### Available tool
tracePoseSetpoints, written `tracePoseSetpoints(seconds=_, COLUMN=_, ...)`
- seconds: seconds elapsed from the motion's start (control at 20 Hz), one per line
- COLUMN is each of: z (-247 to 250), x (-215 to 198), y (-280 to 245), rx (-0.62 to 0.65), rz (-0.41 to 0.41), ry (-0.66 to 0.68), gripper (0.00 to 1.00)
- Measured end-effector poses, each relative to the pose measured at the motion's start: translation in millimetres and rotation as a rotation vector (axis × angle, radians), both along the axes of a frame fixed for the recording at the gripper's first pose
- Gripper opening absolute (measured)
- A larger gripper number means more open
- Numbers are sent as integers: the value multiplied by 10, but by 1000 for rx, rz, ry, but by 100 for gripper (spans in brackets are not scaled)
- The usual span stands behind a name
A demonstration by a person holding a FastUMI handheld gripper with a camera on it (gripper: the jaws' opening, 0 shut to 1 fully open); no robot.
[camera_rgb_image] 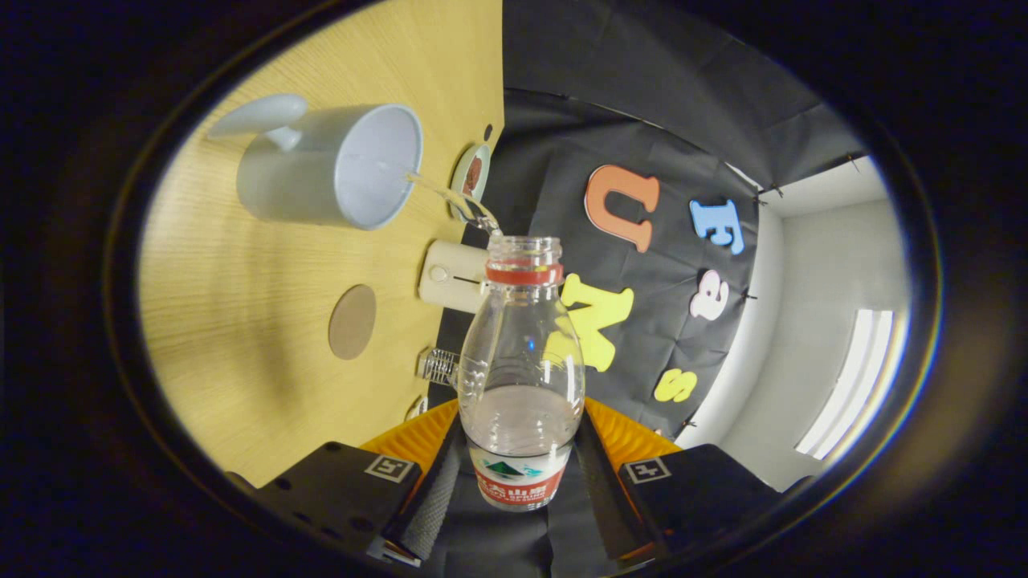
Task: Take the bottle from table, then pour the juice into the cup, finally place the bottle on the coaster
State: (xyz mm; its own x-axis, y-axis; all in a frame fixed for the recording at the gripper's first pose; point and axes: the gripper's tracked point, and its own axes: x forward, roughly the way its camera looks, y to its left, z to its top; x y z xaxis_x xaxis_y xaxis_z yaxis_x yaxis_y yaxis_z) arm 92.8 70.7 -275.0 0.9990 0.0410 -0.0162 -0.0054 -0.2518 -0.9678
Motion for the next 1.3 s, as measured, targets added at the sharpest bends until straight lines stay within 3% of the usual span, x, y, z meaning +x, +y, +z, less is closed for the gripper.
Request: tracePoseSetpoints(seconds=1.3, z=86, x=-1, y=13, rx=-102, rz=-6, ry=-16, gripper=80)
